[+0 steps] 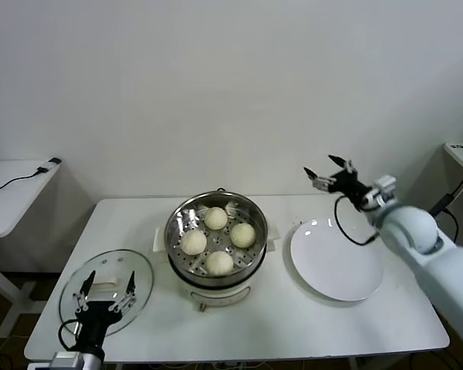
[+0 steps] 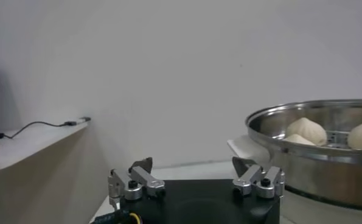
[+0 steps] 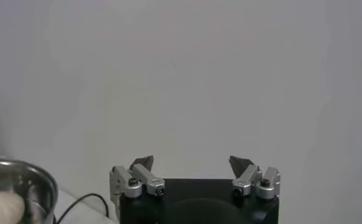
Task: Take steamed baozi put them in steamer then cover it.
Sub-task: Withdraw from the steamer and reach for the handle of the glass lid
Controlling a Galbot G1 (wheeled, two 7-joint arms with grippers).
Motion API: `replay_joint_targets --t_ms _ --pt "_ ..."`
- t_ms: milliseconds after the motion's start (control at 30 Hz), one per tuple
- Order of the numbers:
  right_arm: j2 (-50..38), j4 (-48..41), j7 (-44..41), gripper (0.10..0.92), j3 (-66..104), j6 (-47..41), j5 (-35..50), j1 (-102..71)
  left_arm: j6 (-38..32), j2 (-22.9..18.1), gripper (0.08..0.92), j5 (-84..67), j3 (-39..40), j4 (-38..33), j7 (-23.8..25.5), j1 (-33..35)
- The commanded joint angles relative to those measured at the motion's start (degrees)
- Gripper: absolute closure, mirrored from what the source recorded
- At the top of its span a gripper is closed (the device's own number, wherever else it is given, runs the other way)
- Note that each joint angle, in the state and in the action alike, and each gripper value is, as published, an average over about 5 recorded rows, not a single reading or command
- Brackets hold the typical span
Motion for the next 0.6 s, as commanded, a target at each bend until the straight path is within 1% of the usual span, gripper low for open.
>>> replay_joint_targets --t_ms 33,200,267,300,400,500,600 --pt "14.3 4.2 -0.1 0.203 26.5 13.4 -10.2 -40.0 -1.8 0.3 0.177 2.7 -0.1 2.0 -1.3 -0.9" --pt "20.6 3.6 -1.4 0.203 26.4 17.0 -12.4 -43.8 -3.7 0.6 0.177 6.4 -0.2 3.4 -2.0 -1.0" --pt "22.3 3.4 -1.6 0.203 26.1 17.8 -13.1 -44.8 -4.4 1.0 0.177 9.6 -0.2 4.0 -3.5 -1.2" --pt "22.9 3.4 -1.6 0.203 26.0 18.0 -13.4 -45.2 -4.7 1.2 0.177 12.1 -0.1 4.3 -4.9 -1.3" --pt "24.3 3.3 -1.5 0.203 25.8 18.3 -13.7 -45.9 -5.7 2.4 0.177 24.5 -0.2 6.0 -11.3 -1.9" --pt "24.9 3.1 -1.1 0.203 25.6 18.2 -13.9 -46.1 -9.9 4.0 0.177 40.6 -1.5 9.6 -17.9 -2.6" --pt "25.0 3.2 -1.0 0.203 25.5 17.9 -14.0 -46.1 -13.3 6.1 0.177 53.0 -2.7 14.5 -21.8 -2.6"
